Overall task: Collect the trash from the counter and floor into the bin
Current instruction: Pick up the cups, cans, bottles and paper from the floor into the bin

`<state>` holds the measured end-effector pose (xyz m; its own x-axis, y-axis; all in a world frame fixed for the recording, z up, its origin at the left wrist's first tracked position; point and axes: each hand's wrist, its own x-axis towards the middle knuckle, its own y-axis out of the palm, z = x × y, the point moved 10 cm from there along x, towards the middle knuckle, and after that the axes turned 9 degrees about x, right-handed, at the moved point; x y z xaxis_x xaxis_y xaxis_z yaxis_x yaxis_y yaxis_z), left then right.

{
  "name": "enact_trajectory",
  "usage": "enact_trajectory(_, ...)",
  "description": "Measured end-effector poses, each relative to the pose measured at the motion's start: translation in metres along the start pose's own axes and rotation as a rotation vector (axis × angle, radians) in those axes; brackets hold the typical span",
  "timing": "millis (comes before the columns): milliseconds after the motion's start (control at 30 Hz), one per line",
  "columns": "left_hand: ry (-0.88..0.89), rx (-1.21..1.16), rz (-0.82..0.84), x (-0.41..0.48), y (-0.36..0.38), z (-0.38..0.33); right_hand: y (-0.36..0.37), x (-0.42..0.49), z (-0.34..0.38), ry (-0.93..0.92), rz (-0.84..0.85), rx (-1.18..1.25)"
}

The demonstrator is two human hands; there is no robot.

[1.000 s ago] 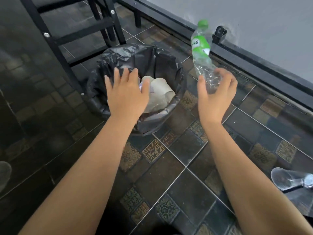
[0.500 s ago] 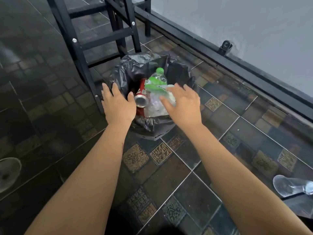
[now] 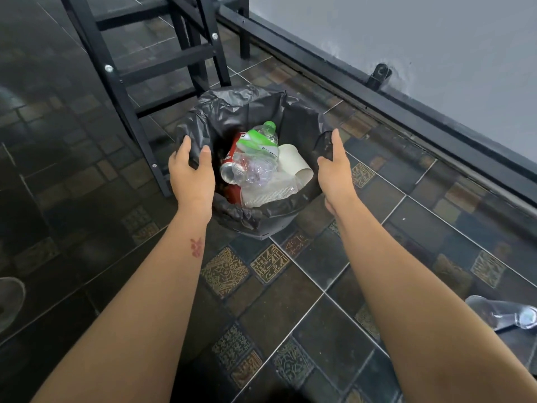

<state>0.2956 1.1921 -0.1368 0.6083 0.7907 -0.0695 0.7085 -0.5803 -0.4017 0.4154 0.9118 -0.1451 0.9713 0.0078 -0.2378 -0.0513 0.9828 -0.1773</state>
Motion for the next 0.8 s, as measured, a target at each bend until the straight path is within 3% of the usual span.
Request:
enact_trajectory(200,0.094,0.016,0.1,-0.016,0.048,-0.048,-0.068,-0.007,-0.009,0.045,-0.185,0.285)
enact_trajectory(433,0.139,0.008,0.291,-0.059,0.141,-0.088,-0.171,-0.006,-0.009,-0.013,-0.457,0.427)
enact_trajectory(567,0.176,0.011,0.359,-0.068,0.179,-0.096,-0.207,-0.007,-0.016,-0.05,-0.574,0.417)
enact_trajectory(700,0.271,0.093,0.449,-0.071,0.22,-0.107,-0.225,-0.023,-0.048,0.032,-0.703,0.376)
enact_trajectory(800,0.351,0.171,0.52,-0.069,0.242,-0.118,-0.225,-0.031,-0.057,0.048,-0.718,0.27)
